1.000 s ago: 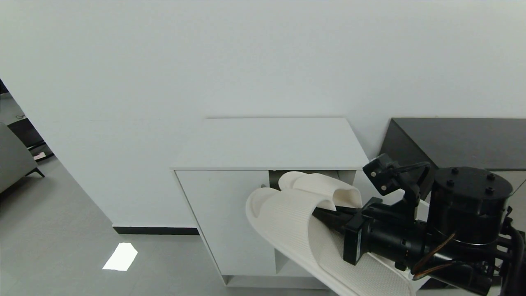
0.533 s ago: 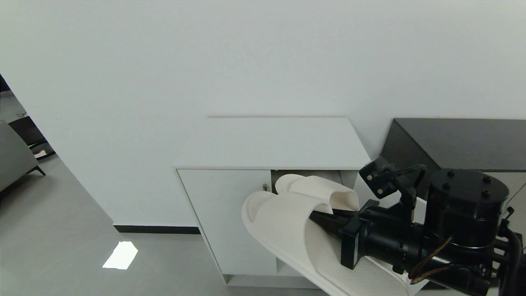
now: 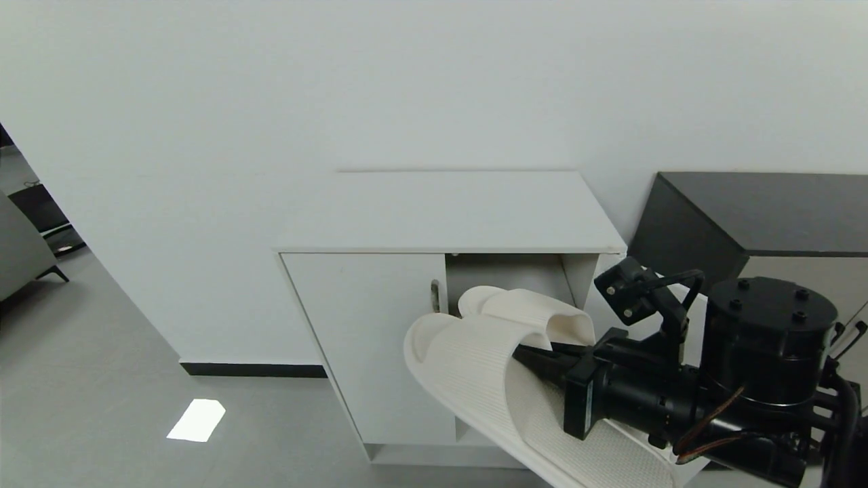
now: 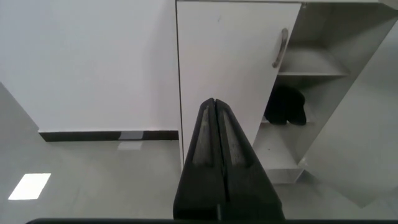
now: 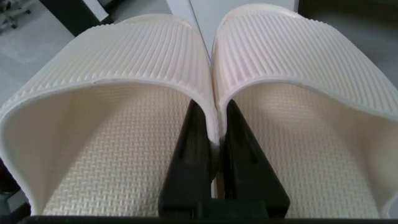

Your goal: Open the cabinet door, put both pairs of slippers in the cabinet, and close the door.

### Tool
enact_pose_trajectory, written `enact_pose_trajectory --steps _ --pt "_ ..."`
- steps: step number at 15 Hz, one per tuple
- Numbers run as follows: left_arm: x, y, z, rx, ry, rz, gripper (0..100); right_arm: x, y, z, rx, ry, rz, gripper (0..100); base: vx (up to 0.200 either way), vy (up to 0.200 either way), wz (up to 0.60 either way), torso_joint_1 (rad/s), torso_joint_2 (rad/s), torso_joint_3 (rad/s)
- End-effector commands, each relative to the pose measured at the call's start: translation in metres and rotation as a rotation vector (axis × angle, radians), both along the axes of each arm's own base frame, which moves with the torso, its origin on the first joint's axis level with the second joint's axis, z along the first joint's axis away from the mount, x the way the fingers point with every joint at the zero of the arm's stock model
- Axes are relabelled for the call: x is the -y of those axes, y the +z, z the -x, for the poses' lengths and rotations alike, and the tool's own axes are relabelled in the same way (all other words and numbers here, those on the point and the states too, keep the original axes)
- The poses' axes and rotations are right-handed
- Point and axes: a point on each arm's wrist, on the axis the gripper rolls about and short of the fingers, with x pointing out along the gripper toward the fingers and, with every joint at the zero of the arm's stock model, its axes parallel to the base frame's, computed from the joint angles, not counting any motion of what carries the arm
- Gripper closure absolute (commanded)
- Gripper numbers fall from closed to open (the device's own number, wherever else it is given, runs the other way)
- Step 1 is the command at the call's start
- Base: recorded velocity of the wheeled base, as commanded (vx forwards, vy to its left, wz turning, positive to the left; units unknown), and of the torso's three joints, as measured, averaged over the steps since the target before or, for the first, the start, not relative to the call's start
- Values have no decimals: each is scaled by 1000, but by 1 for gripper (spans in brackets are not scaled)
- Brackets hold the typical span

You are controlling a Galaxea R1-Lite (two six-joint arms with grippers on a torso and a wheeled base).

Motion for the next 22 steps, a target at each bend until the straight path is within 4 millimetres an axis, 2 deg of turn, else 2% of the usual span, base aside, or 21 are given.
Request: enact_pose_trajectory --steps 1,12,22 --pt "0 0 0 -1 0 0 100 0 -1 0 -3 1 3 100 0 0 0 -242 554 305" --pt "0 0 0 -1 1 0 100 0 -1 0 1 2 -2 100 0 0 0 -226 521 291" --pt "0 0 0 -1 0 0 100 2 -4 2 1 2 -4 100 0 0 0 -178 471 287"
